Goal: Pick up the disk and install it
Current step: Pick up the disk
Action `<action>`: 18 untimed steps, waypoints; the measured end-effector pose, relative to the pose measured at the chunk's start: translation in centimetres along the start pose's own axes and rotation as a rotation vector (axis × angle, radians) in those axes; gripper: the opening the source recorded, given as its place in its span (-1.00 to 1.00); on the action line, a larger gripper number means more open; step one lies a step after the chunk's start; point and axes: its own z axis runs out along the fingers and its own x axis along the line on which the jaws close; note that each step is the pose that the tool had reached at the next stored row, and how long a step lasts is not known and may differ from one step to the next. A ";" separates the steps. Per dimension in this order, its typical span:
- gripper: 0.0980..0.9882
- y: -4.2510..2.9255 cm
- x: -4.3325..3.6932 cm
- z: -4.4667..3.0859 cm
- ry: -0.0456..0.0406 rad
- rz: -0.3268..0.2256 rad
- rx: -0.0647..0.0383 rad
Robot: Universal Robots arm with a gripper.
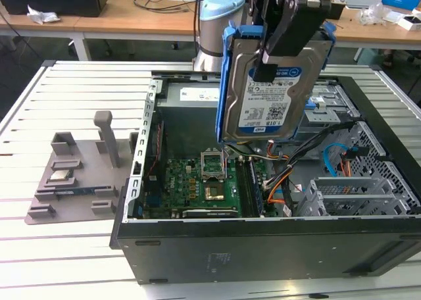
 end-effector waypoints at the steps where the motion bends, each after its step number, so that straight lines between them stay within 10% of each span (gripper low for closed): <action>1: -0.39 0.01 0.36 0.00 0.0000 0.000 0.000; 9: -0.39 0.14 4.74 0.19 -0.0004 0.007 0.000; 18: -0.39 -0.18 5.29 0.46 -0.0033 0.069 0.001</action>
